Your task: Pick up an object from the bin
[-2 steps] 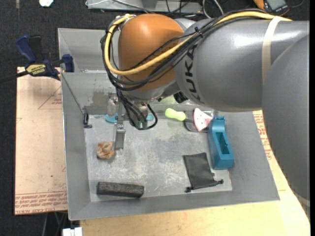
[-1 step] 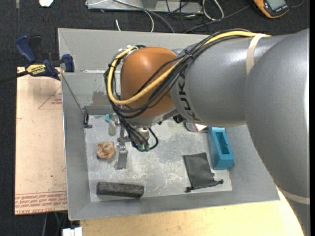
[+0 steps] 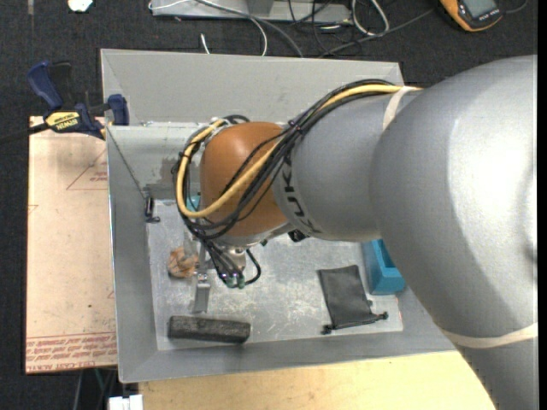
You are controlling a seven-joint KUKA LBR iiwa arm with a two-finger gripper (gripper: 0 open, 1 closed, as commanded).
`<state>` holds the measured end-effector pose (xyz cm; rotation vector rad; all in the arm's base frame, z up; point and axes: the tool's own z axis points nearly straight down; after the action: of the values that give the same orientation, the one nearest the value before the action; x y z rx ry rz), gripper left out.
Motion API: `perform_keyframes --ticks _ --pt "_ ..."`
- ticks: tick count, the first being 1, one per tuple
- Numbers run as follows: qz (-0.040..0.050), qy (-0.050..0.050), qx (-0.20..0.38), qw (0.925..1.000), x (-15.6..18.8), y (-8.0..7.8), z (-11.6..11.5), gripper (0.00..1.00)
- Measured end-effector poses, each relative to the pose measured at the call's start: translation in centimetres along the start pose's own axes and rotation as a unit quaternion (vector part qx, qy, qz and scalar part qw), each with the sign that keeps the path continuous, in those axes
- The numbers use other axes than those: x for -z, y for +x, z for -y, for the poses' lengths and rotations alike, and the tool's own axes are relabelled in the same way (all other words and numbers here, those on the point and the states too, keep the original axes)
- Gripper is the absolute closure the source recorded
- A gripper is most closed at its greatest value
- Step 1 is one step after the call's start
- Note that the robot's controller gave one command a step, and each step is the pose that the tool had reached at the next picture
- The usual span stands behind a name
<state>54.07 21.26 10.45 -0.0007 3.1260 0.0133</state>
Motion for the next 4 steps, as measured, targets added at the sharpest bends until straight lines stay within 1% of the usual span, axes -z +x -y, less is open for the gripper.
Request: perform_keyframes --ticks 1,2,3,4 --pt "0.0049 -0.003 -0.023 0.9997 -2.1 2.1 2.6 0.00" --pt "0.0112 -0.004 -0.027 0.9996 -2.6 -0.4 1.2 0.00" --pt "0.0108 -0.006 -0.041 0.9991 -2.7 -0.6 3.3 0.00" --pt "0.0170 -0.005 -0.033 0.9993 -2.8 -0.9 3.0 0.00"
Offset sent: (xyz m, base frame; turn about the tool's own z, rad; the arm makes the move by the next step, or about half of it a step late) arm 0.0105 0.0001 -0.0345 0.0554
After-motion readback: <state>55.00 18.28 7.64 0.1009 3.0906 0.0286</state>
